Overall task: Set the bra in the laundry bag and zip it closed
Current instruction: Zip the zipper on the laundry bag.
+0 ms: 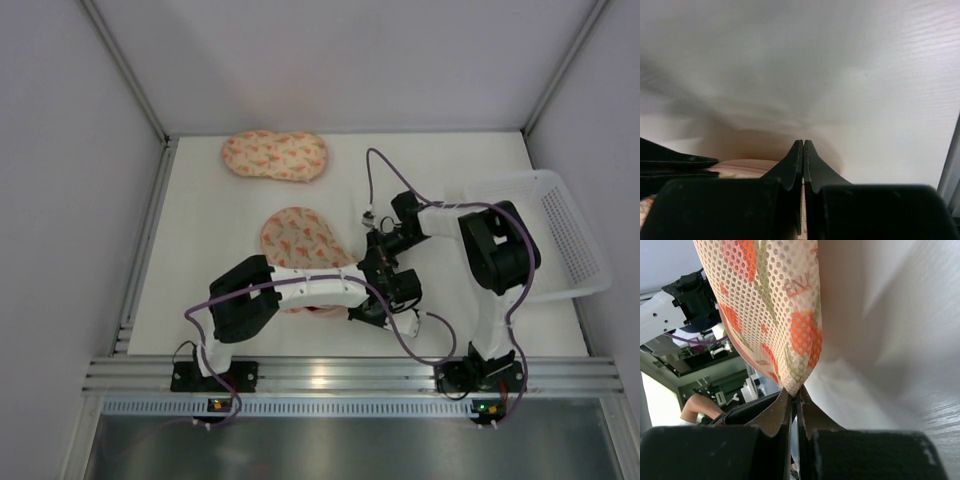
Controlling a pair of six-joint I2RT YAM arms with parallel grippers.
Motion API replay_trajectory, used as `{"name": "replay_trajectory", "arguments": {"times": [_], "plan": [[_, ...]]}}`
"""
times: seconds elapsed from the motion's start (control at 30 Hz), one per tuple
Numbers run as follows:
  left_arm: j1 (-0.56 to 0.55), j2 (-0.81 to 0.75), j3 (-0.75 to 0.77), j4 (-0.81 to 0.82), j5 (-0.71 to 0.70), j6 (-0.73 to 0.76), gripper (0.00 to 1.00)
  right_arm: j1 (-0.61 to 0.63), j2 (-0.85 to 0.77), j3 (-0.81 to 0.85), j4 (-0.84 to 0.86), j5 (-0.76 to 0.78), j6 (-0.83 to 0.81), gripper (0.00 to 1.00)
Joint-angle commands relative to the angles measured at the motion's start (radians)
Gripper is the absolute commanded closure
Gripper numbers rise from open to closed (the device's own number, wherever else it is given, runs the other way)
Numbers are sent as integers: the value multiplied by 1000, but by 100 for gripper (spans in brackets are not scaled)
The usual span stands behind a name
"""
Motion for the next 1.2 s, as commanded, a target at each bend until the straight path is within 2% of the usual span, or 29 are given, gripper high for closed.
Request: {"name": "replay_trajectory", "arguments": {"times": [0.0, 0.17, 0.37, 0.47, 0.5, 0.53, 0.57, 0.6, 0.7, 0.87, 1.0, 1.17], "plan": [[-21, -90, -53, -17, 92, -48, 100, -23, 7, 85, 17, 30, -34, 100], [-23, -159, -139, -17, 144, -63, 100, -43, 49, 173, -37, 68, -74, 100], [-23, -193, -249, 9, 122, -58, 100, -52, 81, 279, -86, 113, -106, 100], [-18, -184, -239, 35, 120, -55, 100, -52, 78, 306, -106, 134, -112, 100], [-12, -176, -225, 40, 88, -55, 100, -52, 77, 312, -121, 133, -118, 95], [-8, -168, -210, 47, 85, -58, 100, -52, 69, 315, -133, 133, -123, 85], [-5, -155, -176, 52, 80, -57, 100, -55, 61, 314, -147, 130, -131, 75], [5, -145, -160, 57, 76, -58, 100, -57, 51, 302, -179, 126, -147, 60], [29, -119, -102, 77, 54, -57, 100, -71, 1, 263, -243, 123, -177, 42], [71, -76, -19, 124, 14, -72, 100, -83, -58, 171, -305, 67, -240, 38], [83, -64, 7, 153, 11, -69, 100, -74, -60, 107, -282, -25, -217, 38], [83, -50, 33, 164, 20, -66, 100, -28, -22, 105, -244, -65, -192, 41]]}}
